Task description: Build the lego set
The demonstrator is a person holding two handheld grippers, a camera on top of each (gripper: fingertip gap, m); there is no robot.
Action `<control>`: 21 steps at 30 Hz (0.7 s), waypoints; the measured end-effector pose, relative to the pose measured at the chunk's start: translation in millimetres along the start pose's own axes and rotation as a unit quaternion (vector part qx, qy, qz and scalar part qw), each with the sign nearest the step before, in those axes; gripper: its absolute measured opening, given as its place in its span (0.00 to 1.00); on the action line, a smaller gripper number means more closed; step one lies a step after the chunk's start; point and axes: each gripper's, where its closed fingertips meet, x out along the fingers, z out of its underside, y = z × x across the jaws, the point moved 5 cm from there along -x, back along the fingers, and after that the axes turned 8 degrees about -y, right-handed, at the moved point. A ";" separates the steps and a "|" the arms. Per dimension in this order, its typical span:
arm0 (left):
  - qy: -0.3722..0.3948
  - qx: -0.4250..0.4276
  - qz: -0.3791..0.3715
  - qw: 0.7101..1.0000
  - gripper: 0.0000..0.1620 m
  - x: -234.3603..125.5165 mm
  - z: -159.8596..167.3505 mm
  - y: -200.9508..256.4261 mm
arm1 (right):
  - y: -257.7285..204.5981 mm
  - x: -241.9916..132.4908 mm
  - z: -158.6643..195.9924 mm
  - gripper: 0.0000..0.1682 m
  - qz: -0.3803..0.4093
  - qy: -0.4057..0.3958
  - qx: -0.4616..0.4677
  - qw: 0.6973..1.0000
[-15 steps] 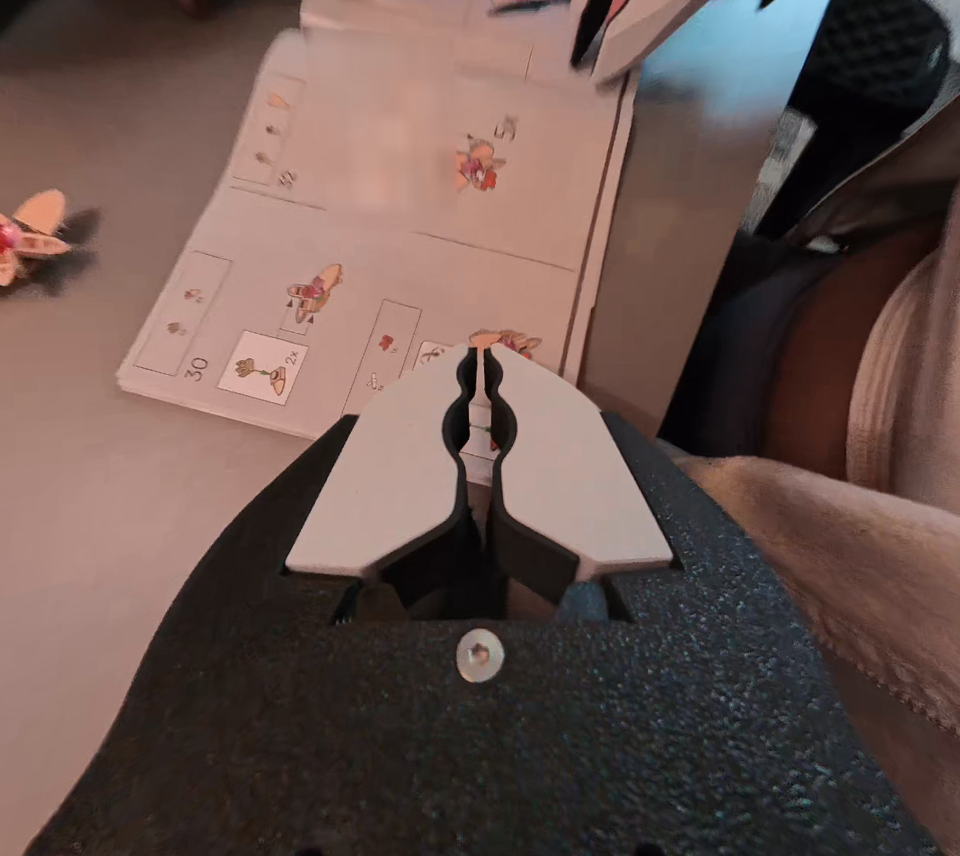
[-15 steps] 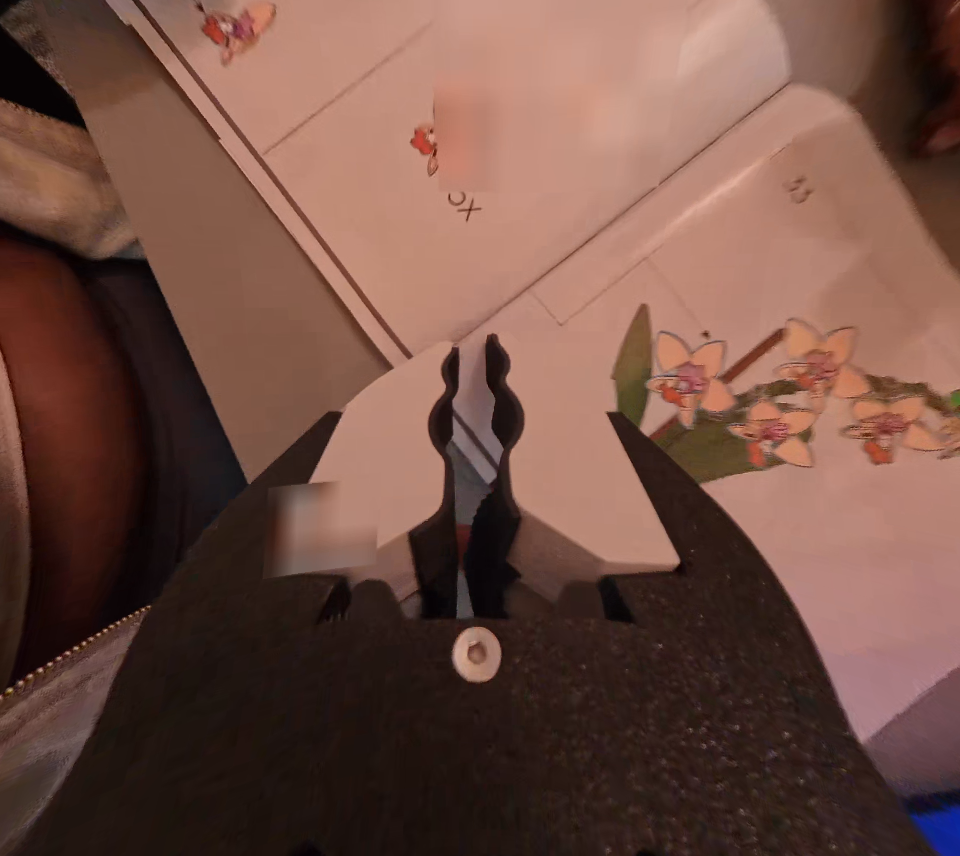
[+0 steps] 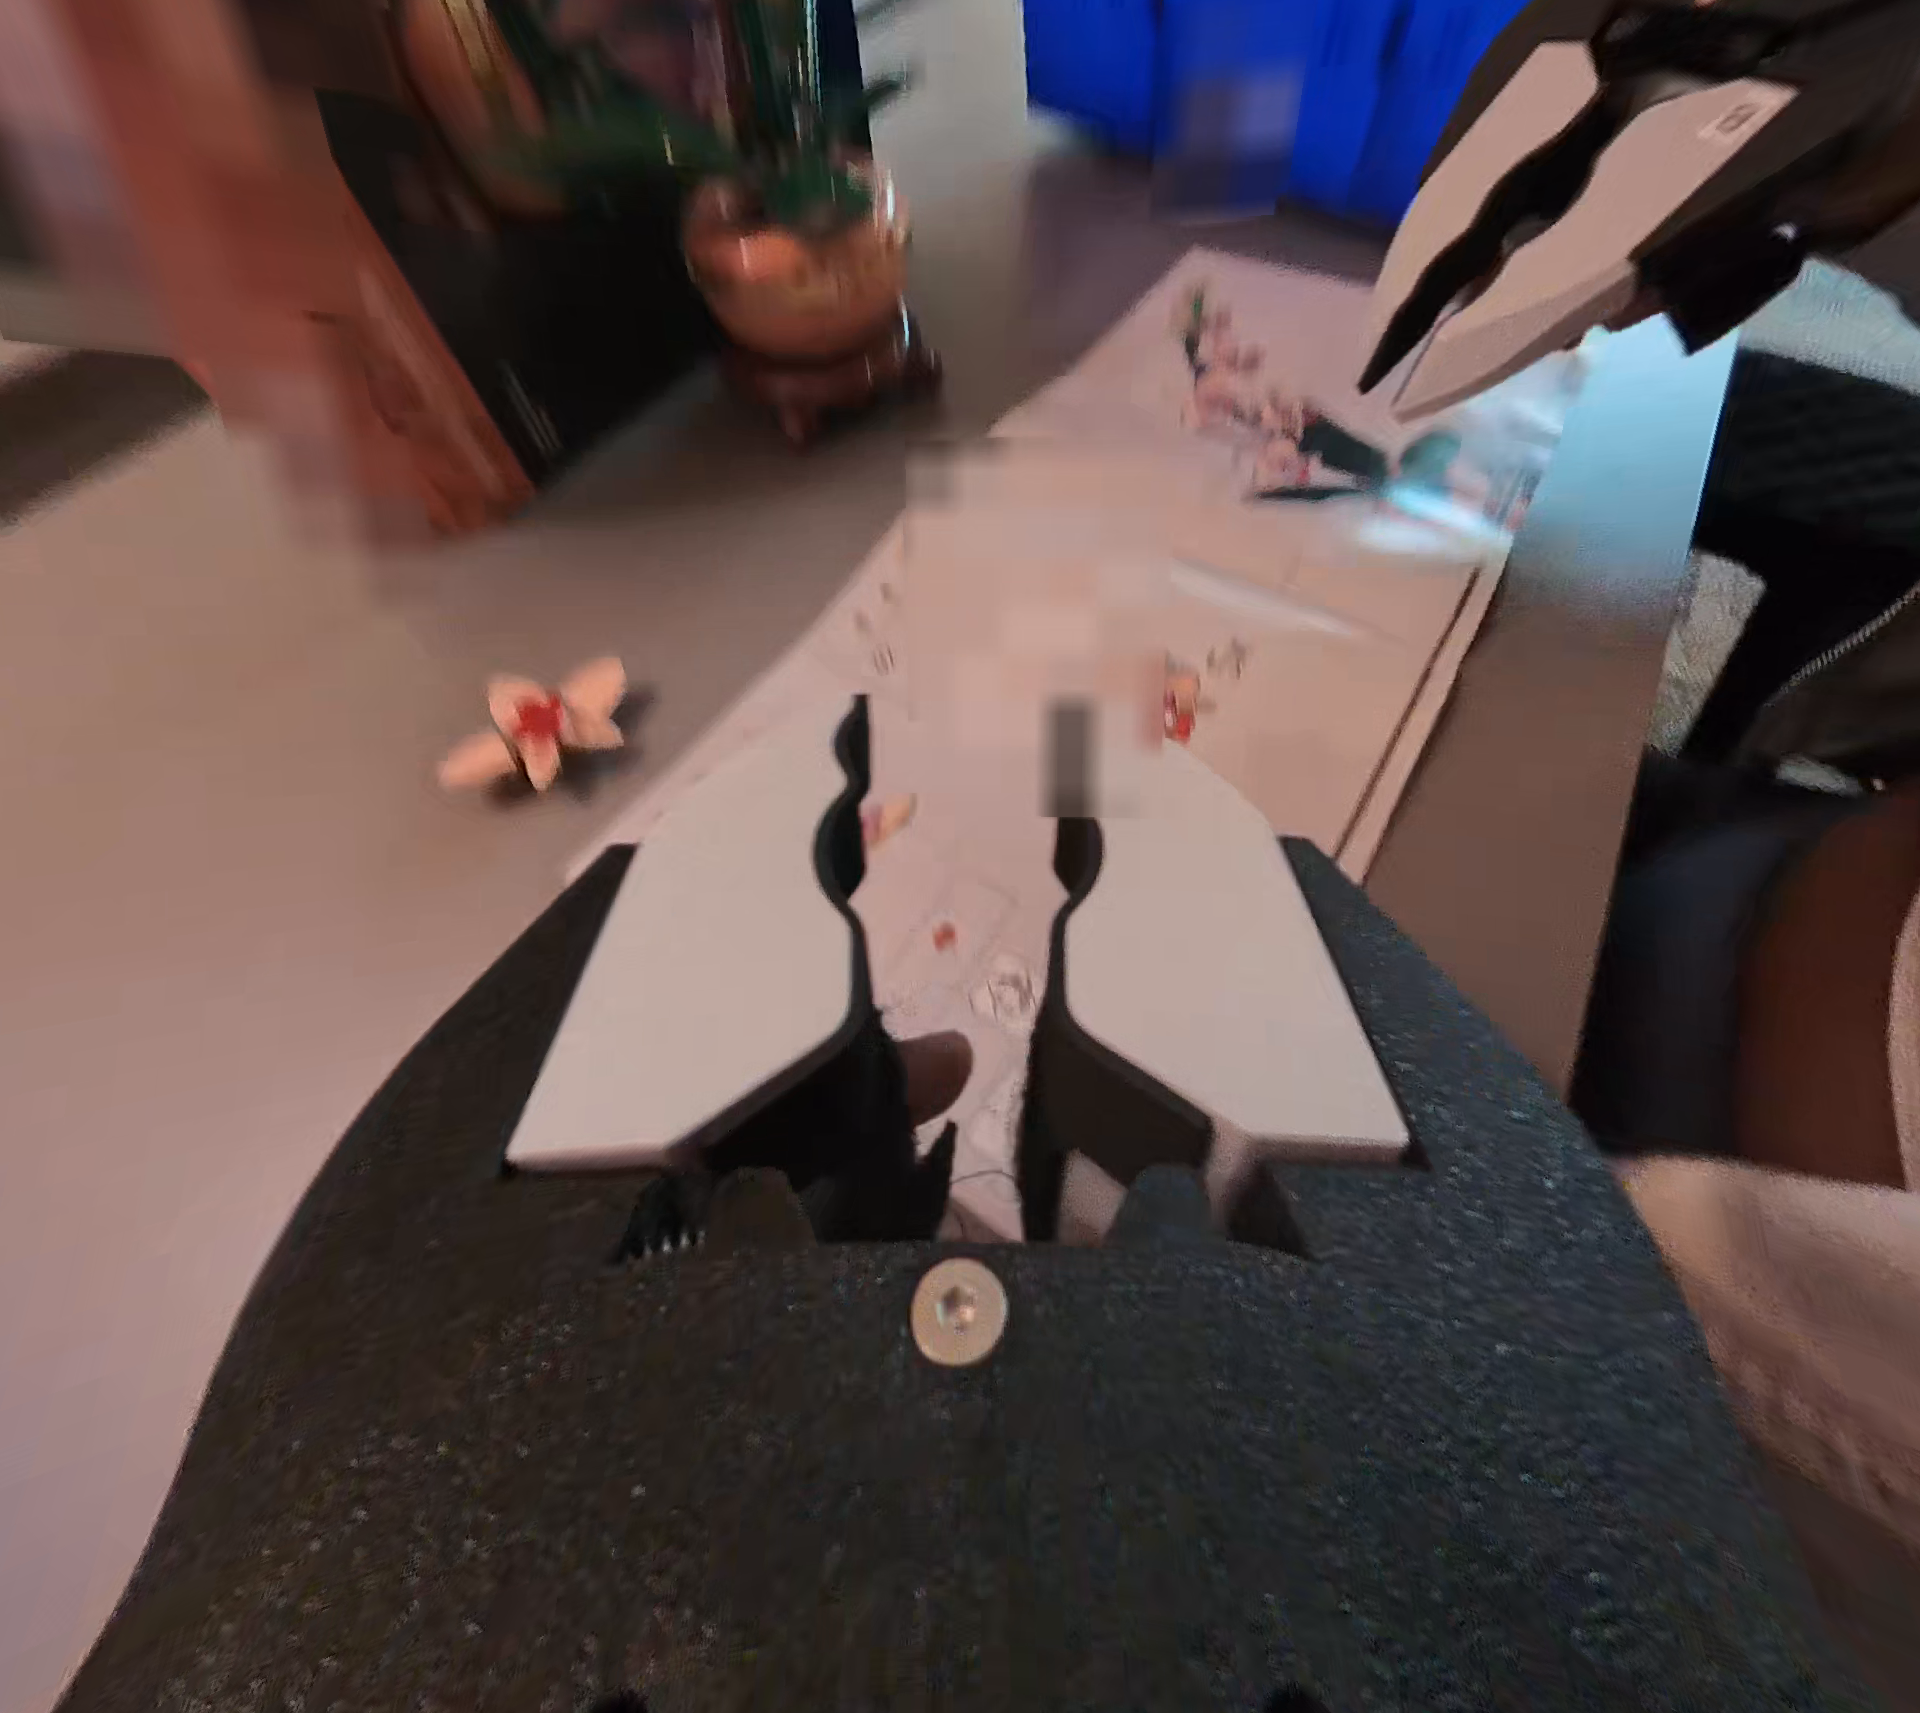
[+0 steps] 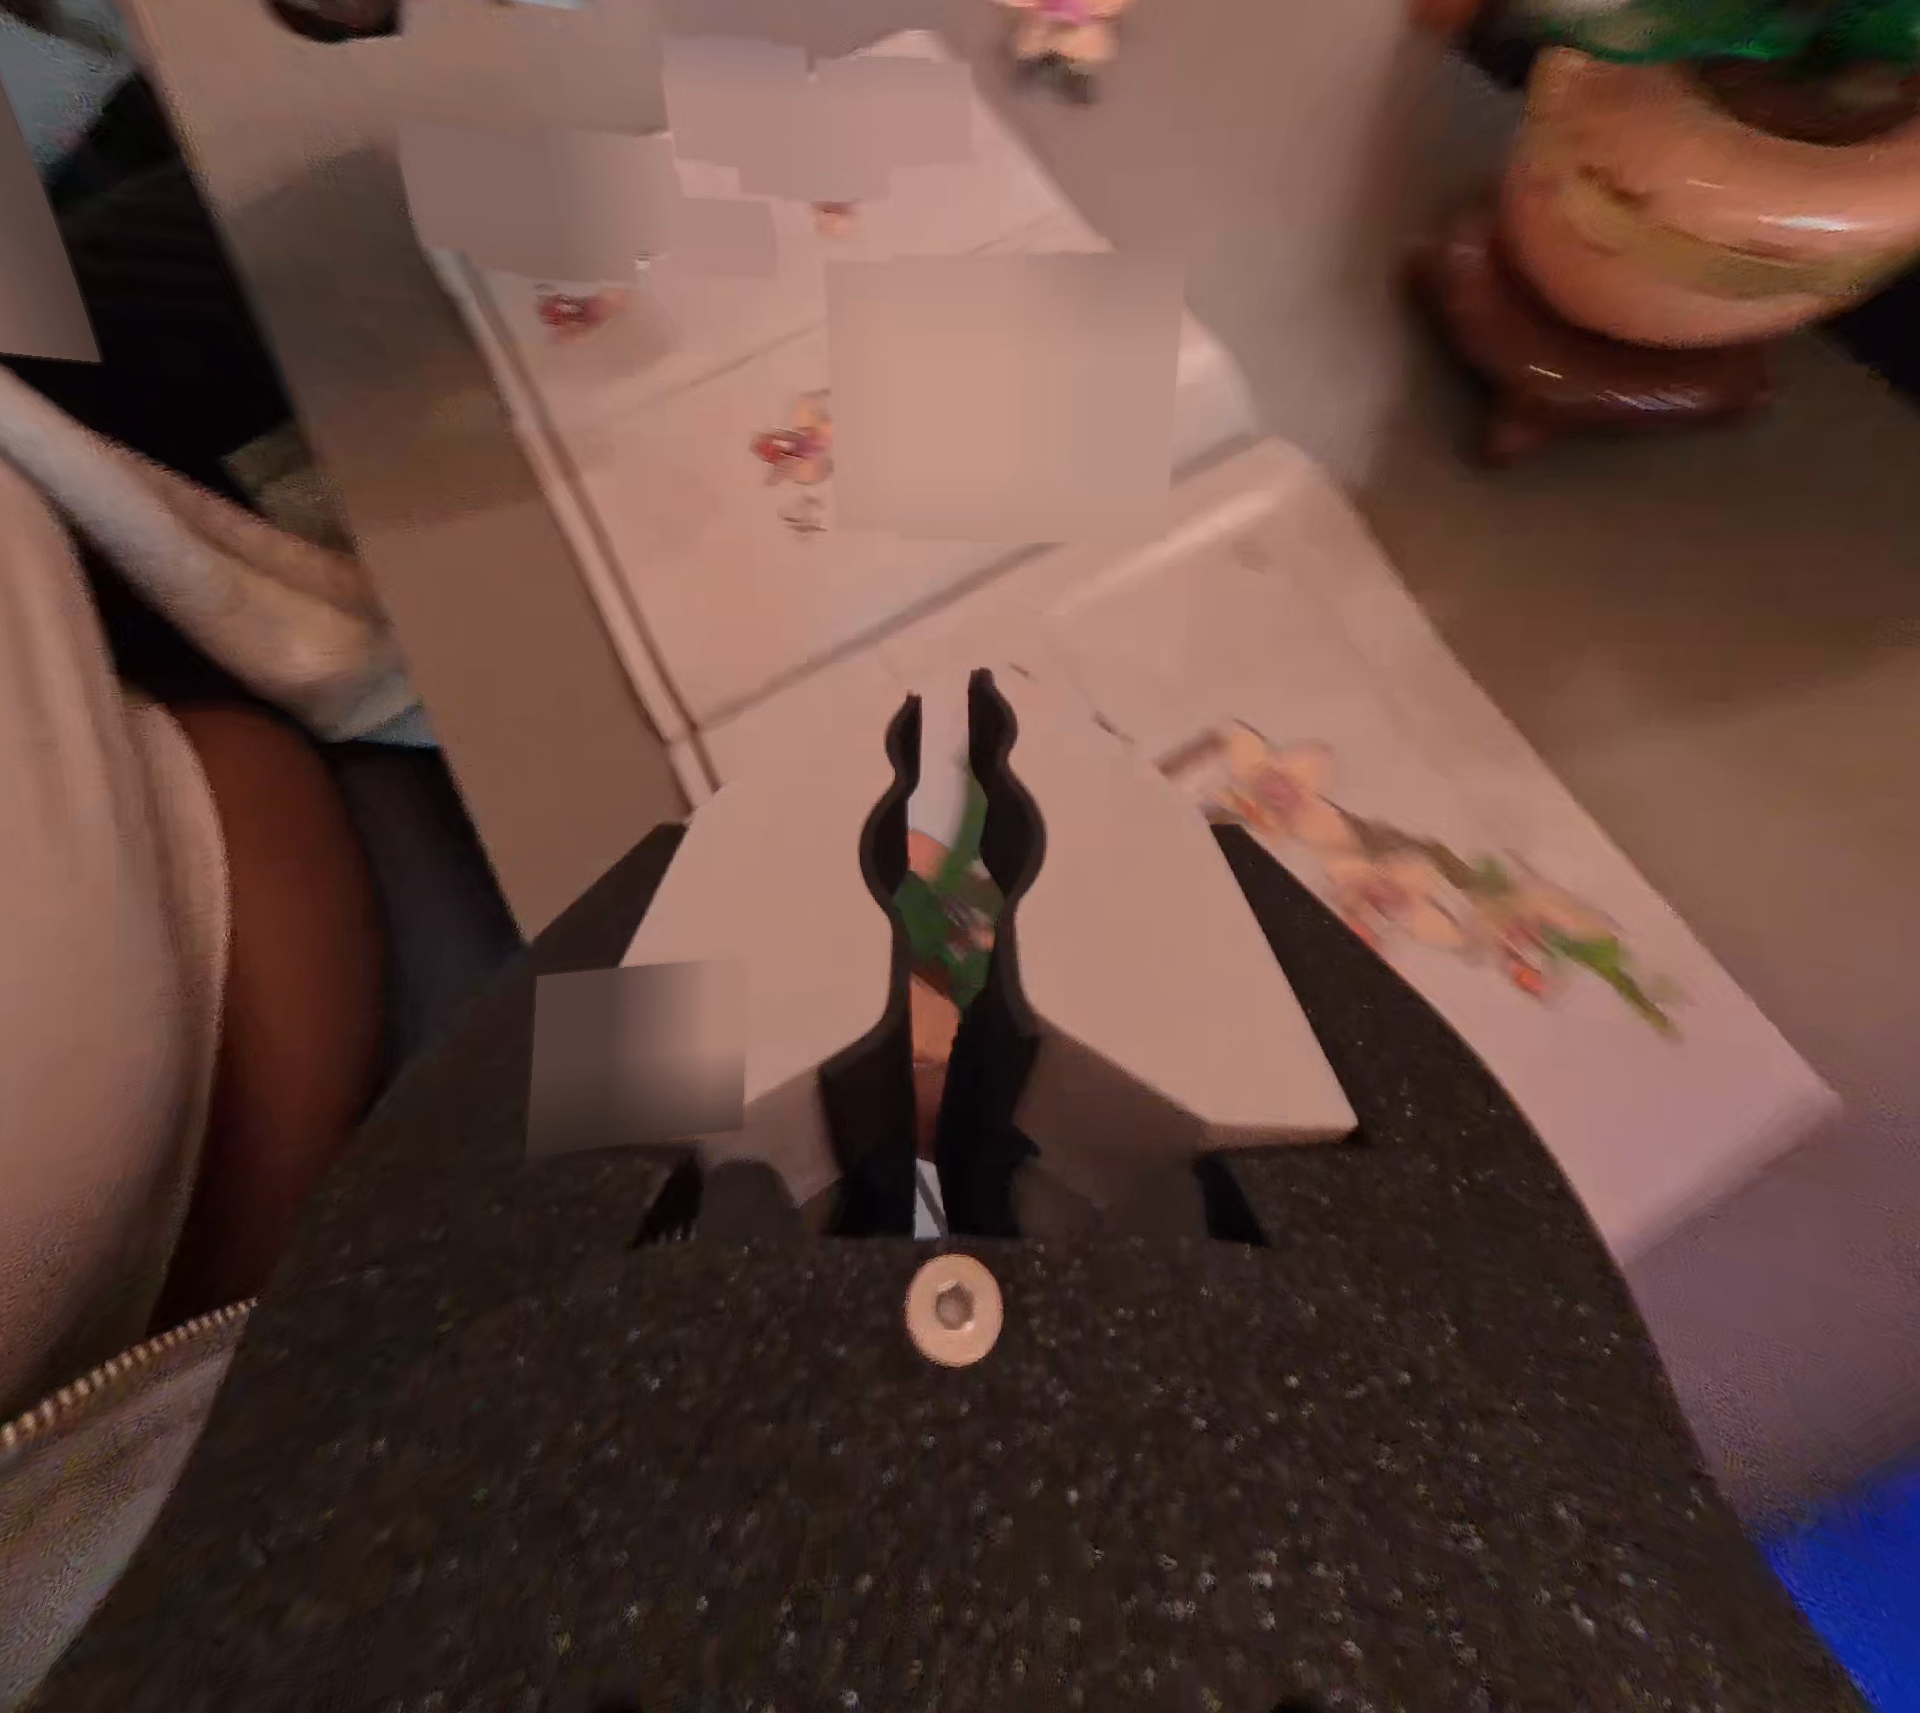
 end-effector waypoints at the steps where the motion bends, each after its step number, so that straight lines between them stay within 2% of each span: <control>1: 0.004 0.010 0.004 1.000 0.26 4.6 -3.0 1.0 | 7.6 -9.0 6.0 0.06 0.018 -0.013 0.012 1.000; 2: -0.015 0.021 0.010 1.000 0.29 11.4 -1.9 2.8 | 11.3 -14.8 14.8 0.07 0.022 -0.045 0.021 0.999; 3: -0.046 0.035 0.014 0.998 0.29 18.9 1.4 4.6 | 13.4 -17.9 25.0 0.10 0.027 -0.085 0.027 0.996; 6: -0.110 0.089 0.017 0.990 0.11 35.3 11.1 10.3 | 15.9 -17.8 48.3 0.14 0.051 -0.164 0.024 0.985; 9: -0.090 0.086 0.027 0.992 0.08 38.3 4.4 13.1 | 19.0 -15.7 46.7 0.14 0.058 -0.146 0.030 0.987; 13: 0.001 0.085 -0.082 0.993 0.04 18.2 -27.3 -9.9 | 30.3 -25.3 15.7 0.10 0.107 -0.051 0.015 0.993; 15: 0.022 0.076 -0.099 0.992 0.03 8.4 -36.6 -17.4 | 34.2 -28.8 2.6 0.08 0.136 -0.015 0.000 0.991; 18: -0.035 0.046 -0.041 0.997 0.03 14.3 -25.4 -16.5 | 38.7 -19.4 3.8 0.09 0.133 -0.039 0.001 0.990; 21: -0.083 0.041 -0.035 0.995 0.04 27.2 -4.1 -17.9 | 44.3 -6.2 12.7 0.13 0.127 -0.058 0.017 0.990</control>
